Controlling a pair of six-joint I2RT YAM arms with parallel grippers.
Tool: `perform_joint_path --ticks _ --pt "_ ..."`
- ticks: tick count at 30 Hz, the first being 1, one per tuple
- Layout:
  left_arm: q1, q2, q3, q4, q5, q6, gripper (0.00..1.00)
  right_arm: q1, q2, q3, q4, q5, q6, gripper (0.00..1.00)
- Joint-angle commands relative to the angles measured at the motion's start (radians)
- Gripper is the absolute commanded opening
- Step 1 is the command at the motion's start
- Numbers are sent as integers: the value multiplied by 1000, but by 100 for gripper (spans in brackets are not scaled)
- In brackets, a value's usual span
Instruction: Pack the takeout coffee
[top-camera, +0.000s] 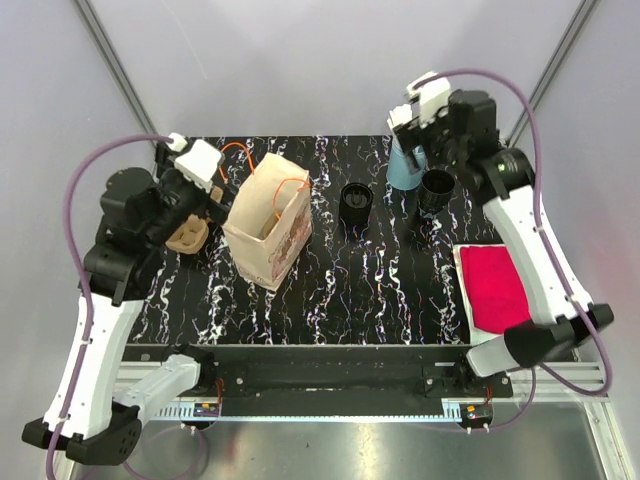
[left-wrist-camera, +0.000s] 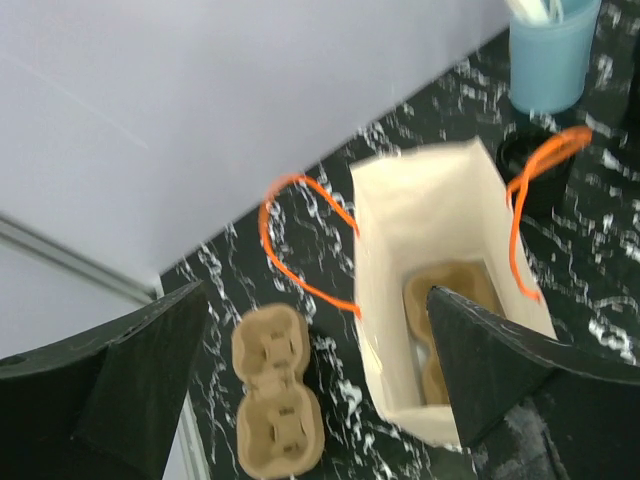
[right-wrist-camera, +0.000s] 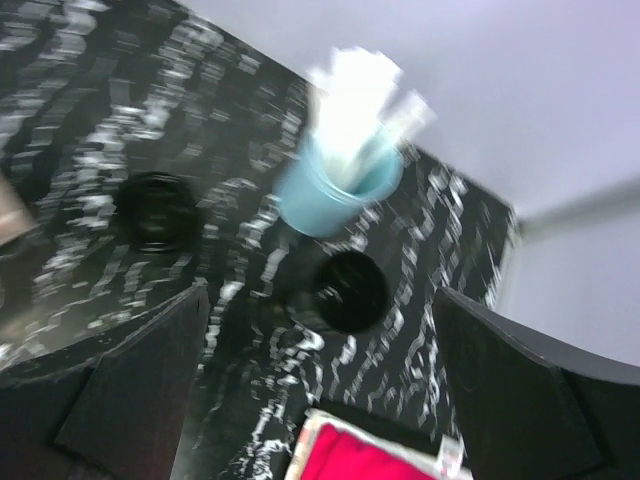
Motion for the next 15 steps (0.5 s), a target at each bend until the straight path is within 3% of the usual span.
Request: perform_joint_path --ticks 1,8,15 --pt "9 -35 -123 27 -48 23 99 -194 97 61 50 42 108 97" --pt "85 -84 -231 67 2 -11 99 -409 318 178 -48 -142 219 91" --pt "263 -70 -262 195 191 -133 99 -448 412 173 -49 -225 240 86"
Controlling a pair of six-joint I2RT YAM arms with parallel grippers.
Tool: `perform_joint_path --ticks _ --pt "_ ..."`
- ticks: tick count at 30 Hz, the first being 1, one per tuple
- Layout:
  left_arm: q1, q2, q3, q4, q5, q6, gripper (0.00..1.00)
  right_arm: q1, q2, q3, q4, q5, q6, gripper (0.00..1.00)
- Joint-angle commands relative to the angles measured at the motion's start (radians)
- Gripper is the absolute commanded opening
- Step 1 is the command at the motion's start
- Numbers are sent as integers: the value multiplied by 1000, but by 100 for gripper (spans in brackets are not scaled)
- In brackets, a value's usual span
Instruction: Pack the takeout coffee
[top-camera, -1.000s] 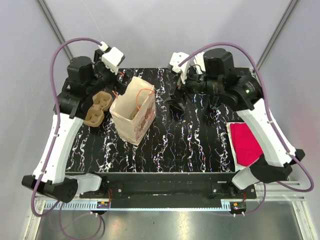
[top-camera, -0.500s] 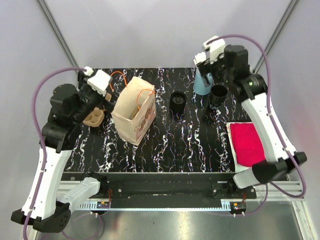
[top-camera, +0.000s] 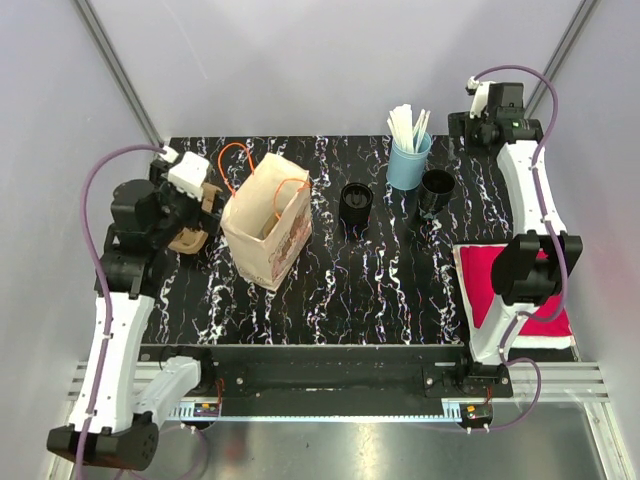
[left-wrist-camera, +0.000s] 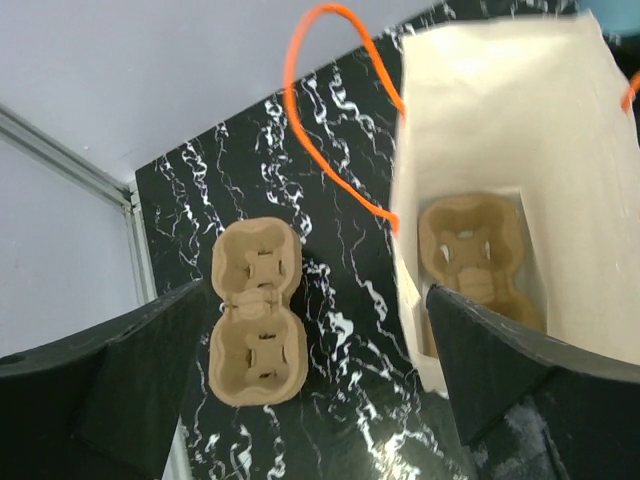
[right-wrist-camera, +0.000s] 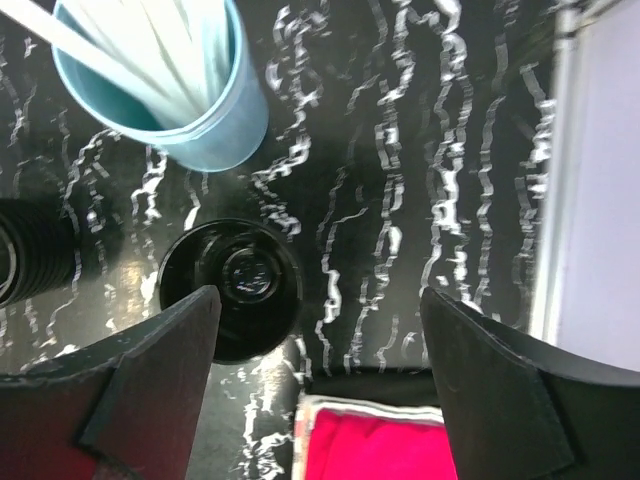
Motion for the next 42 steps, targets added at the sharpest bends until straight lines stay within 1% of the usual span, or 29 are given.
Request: perform_joint_path --ticks 1,6,7,10,11,13,14,19,21,25,30,35,42 --pt "125 4 7 173 209 -111 99 6 13 37 -4 -97 38 85" --pt "245 65 10 226 343 -206 99 0 43 23 -4 -103 37 79" --pt "286 75 -2 244 385 -217 99 -2 44 17 -4 -107 38 77" --pt "322 102 -49 288 417 -225 99 -8 56 12 -6 -107 49 73" --pt "325 105 -63 298 415 -220 99 -10 62 12 -9 -109 52 70" --pt "328 107 -88 301 438 -205 99 -16 69 14 -15 -115 52 66" --pt "331 105 -97 302 446 -194 99 -17 73 15 -18 -117 52 62" --pt "344 116 -171 358 478 -194 99 -20 92 19 -41 -129 44 55" --pt "350 122 -210 409 498 -209 99 -20 98 11 -41 -132 44 53" --pt "350 121 -241 444 486 -237 99 -20 109 0 -38 -127 43 46" --pt "350 92 -297 470 473 -251 99 -22 107 -41 -11 -120 43 43" --pt "350 62 -314 480 469 -256 99 -23 115 -52 -4 -107 41 40" --pt "350 76 -318 483 482 -262 99 -26 119 -55 -4 -112 38 38"
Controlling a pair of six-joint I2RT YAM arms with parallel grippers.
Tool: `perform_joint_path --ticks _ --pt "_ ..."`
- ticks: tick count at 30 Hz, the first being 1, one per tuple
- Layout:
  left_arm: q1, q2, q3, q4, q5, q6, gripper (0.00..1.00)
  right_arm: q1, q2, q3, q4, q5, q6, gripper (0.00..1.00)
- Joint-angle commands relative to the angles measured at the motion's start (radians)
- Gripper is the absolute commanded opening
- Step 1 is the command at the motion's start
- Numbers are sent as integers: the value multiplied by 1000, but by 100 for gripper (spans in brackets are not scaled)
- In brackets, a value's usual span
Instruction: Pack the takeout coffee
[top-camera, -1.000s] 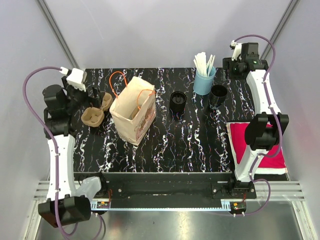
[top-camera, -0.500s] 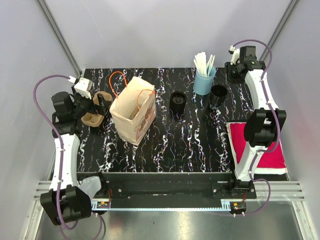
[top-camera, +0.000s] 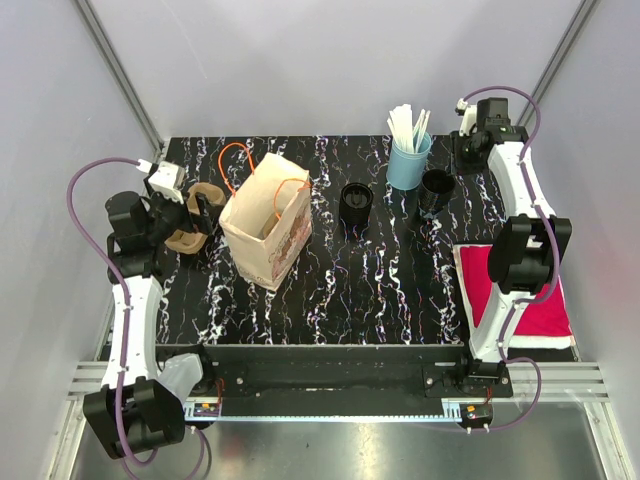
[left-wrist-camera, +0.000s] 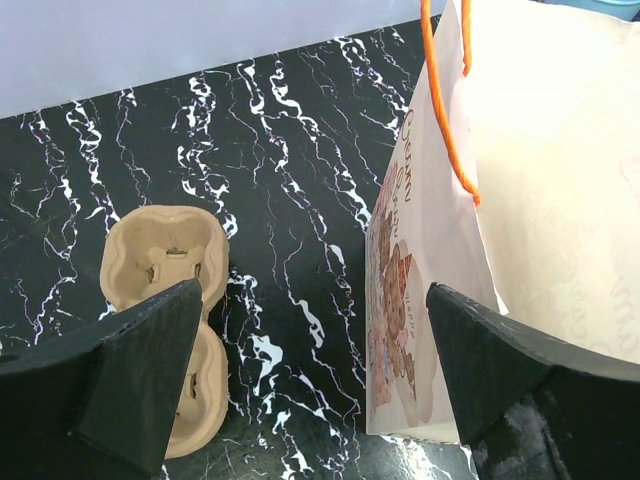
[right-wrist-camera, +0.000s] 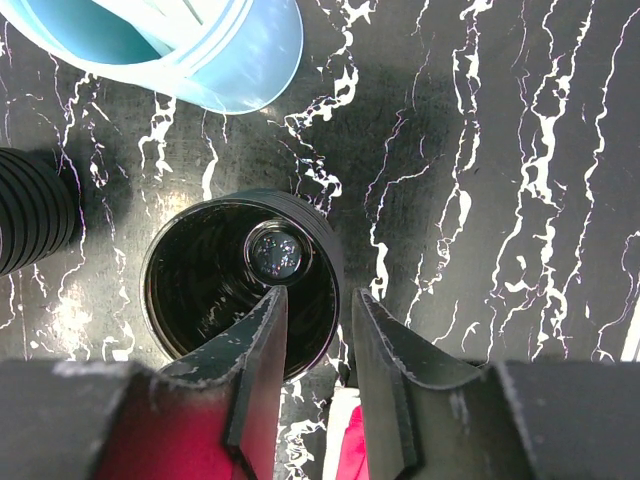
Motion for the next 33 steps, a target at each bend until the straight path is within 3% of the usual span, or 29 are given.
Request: perform_joint_path --ticks 1,33 --pt "5 -5 -5 68 32 -12 99 -6 7 0 27 -10 -3 37" --pt "6 5 -11 68 62 -9 99 -8 29 -10 18 -25 -9 27"
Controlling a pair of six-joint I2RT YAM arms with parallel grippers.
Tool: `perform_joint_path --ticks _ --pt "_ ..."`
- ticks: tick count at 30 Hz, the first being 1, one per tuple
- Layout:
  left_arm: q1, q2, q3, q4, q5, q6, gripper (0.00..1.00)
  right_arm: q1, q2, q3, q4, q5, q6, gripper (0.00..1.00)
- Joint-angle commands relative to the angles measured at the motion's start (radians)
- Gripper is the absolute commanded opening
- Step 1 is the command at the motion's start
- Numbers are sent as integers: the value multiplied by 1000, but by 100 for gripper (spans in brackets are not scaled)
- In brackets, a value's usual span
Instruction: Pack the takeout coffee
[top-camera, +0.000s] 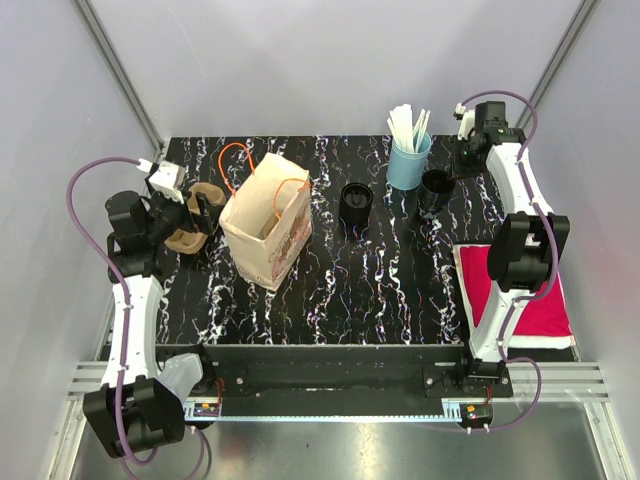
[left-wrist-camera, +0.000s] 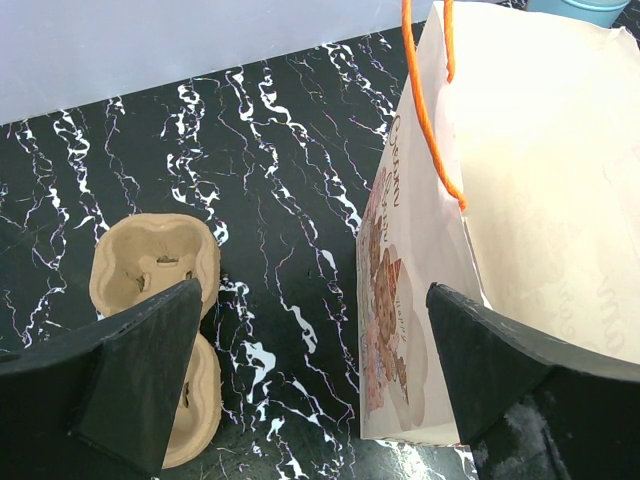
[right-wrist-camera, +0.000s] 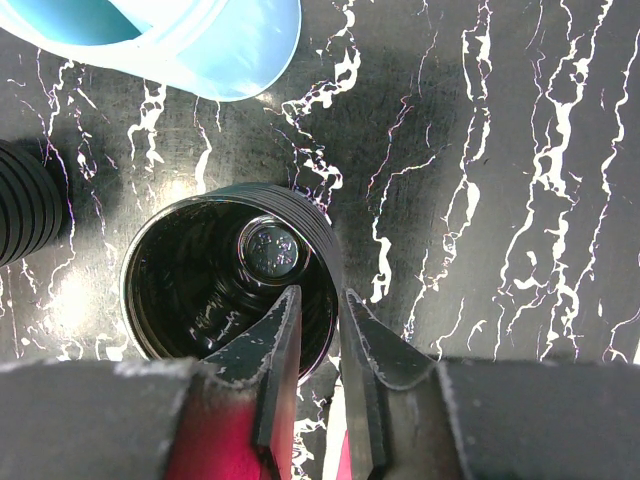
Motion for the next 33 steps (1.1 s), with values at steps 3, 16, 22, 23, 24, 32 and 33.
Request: perform_joint_path --ticks 3,16,22,23,24,32,33 --pt "8 -3 -10 49 37 2 99 -5 12 6 16 -22 -9 26" --pt "6 -4 -11 52 43 2 99 -5 7 4 16 -20 -6 18" --pt "6 -3 -11 50 45 3 99 -5 0 4 16 -25 -3 13" --pt "6 -3 -11 50 46 2 99 -5 -5 4 16 -25 -3 12" --pt "5 -3 -11 49 49 2 99 -5 -5 4 16 -30 -4 11" --pt "5 0 -11 49 54 2 99 -5 -26 7 18 -40 7 3" --pt "6 2 -11 49 54 3 99 -5 -25 6 18 -43 7 2"
